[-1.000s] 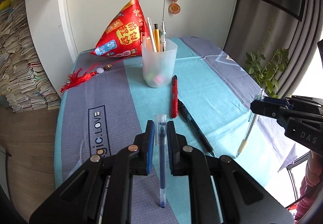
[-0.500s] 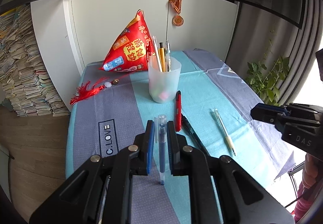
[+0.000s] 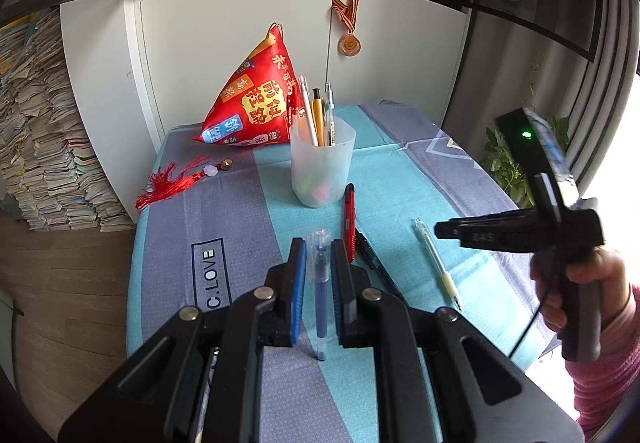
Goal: Organize stationery
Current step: 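Drop the blue pen into the cup with the left gripper while the right carries the pencil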
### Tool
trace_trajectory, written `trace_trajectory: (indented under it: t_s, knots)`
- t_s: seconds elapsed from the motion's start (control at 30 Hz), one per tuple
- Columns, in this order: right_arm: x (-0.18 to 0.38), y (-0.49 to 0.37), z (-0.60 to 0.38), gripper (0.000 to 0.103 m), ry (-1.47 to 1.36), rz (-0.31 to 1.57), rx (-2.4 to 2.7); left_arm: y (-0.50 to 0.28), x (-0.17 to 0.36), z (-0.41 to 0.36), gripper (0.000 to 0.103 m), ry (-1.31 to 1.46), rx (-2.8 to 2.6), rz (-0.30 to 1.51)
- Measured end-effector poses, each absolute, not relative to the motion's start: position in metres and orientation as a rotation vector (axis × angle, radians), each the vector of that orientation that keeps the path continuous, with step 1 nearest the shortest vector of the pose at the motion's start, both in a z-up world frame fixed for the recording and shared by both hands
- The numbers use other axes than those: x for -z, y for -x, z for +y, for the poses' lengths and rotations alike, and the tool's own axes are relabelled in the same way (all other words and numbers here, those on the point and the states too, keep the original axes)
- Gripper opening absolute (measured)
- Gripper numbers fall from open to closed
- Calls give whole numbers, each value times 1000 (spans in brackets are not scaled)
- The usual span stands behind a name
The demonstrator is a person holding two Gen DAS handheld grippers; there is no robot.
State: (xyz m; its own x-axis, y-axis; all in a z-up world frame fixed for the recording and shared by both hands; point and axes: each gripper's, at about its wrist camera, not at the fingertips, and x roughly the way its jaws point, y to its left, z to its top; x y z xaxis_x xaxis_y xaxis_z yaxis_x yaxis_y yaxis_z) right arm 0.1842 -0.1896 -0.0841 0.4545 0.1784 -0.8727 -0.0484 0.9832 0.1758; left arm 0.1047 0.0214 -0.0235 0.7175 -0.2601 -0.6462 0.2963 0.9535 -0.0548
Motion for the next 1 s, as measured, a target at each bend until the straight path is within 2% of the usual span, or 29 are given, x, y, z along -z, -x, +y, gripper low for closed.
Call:
trace_trajectory:
  t_s: [0.13, 0.43, 0.47, 0.5, 0.63, 1.0]
  knots:
    - [94, -200, -187, 27, -132, 1117, -120, -106, 24, 22, 10, -56, 312, 702]
    - [111, -212, -175, 27, -95, 1148, -90, -106, 25, 21, 10, -58, 328, 699]
    - [112, -213, -175, 24, -95, 1148, -83, -106, 25, 21, 10, -57, 329, 699]
    - [112, -213, -176, 11, -99, 1144, -77, -106, 24, 22, 10, -57, 329, 699]
    - [107, -210, -185, 11, -173, 1135, -103, -104, 22, 25, 10, -50, 325, 694]
    - [35, -164, -180, 11, -156, 938, -163, -94, 13, 28, 10, -44, 319, 673]
